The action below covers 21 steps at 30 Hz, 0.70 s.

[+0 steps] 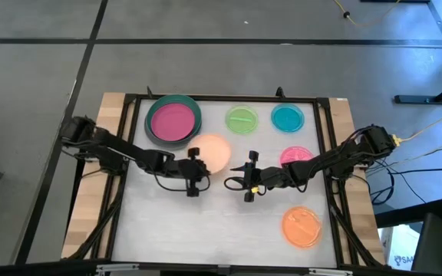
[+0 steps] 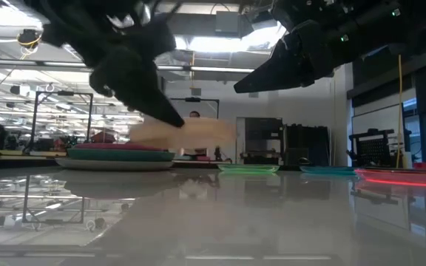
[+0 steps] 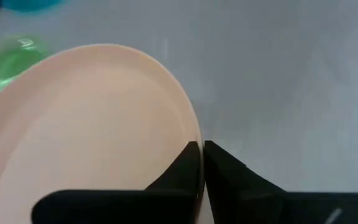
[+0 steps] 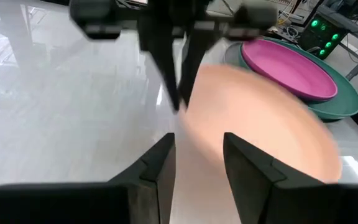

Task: Stack plastic plates
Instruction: Stack the yellow plate on the pink plate

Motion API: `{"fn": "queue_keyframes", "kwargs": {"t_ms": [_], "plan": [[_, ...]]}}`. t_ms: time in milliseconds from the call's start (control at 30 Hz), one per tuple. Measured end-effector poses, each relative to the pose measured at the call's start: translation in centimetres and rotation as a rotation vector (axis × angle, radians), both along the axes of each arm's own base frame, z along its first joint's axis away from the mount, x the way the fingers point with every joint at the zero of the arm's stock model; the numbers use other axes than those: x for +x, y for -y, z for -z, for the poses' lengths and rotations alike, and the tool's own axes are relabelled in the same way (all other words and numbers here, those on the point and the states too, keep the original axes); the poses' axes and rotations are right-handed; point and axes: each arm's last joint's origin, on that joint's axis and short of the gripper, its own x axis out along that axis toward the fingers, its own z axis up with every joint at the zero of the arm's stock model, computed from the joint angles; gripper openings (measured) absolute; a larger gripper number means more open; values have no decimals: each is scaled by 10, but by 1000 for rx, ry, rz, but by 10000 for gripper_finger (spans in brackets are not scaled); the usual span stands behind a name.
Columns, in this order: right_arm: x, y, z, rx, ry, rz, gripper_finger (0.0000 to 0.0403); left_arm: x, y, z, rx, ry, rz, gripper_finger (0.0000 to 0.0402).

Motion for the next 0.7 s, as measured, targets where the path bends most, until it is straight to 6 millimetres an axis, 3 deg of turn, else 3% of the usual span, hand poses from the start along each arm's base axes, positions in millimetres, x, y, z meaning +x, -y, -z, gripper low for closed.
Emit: {"fn": "queue_keyframes", "kwargs": {"t_ms": [200, 467, 700], "plan": [[0, 0, -1, 4, 8, 2, 127, -25, -10, -26, 67, -21, -155, 12], [1, 0, -2, 8, 19, 2, 127, -57, -42, -43, 165, -90, -428, 19], [1, 0, -2, 10, 26, 2, 127, -75, -77, -29, 180, -139, -603, 20]]}}
